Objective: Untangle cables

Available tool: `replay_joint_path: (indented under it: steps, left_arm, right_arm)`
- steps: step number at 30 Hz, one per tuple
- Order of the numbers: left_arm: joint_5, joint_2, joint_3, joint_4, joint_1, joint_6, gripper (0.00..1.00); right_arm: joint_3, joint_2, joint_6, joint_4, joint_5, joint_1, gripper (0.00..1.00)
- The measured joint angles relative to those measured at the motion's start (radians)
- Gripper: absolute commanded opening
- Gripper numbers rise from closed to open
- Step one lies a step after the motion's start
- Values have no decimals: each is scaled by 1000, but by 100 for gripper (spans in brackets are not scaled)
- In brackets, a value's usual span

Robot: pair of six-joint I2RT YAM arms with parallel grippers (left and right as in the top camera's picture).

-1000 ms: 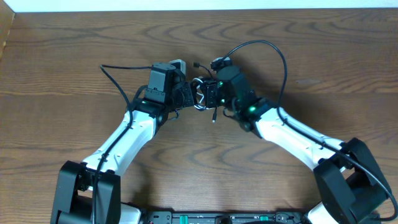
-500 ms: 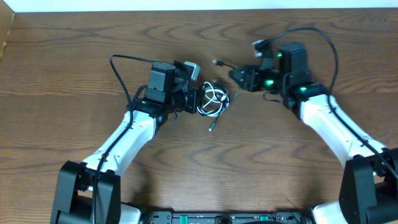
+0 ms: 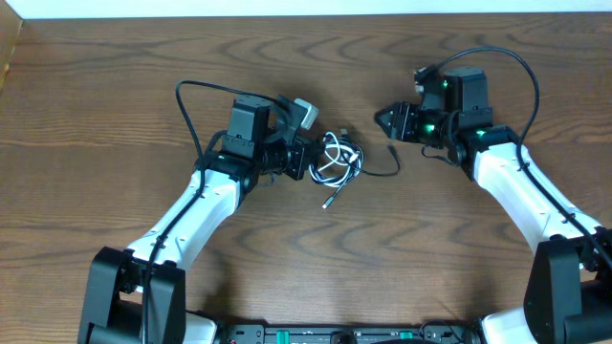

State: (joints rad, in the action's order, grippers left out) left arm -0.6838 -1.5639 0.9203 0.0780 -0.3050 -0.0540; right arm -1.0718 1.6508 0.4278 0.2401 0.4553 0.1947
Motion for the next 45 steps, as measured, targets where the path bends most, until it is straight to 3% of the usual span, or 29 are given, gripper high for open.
replay_joint_path:
  steps: [7,10,14,17,24,29,38,45]
  left_arm:
    - [-29,0,0,-5,0,-25,7]
    - [-28,0,0,-8,0,-32,8]
    - [-25,0,0,-6,0,-45,8]
    - [-24,0,0,17,0,-82,8]
    - [-25,0,0,46,0,-169,8]
    - [-25,0,0,46,0,-190,8]
    - [-55,0,0,46,0,-198,8]
    - [-64,0,0,46,0,-206,8]
  right_arm:
    - [-1,0,0,119,-102,0,53]
    - [-1,0,-17,216,-103,0,58]
    - [-1,0,-196,327,-61,0,53]
    - [-1,0,-312,365,-24,0,40]
    - [-1,0,-625,405,156,6,42]
    - [-1,0,-808,465,208,39,35]
    - [-1,0,-948,500,229,96,27]
    - [-1,0,-966,531,219,127,29]
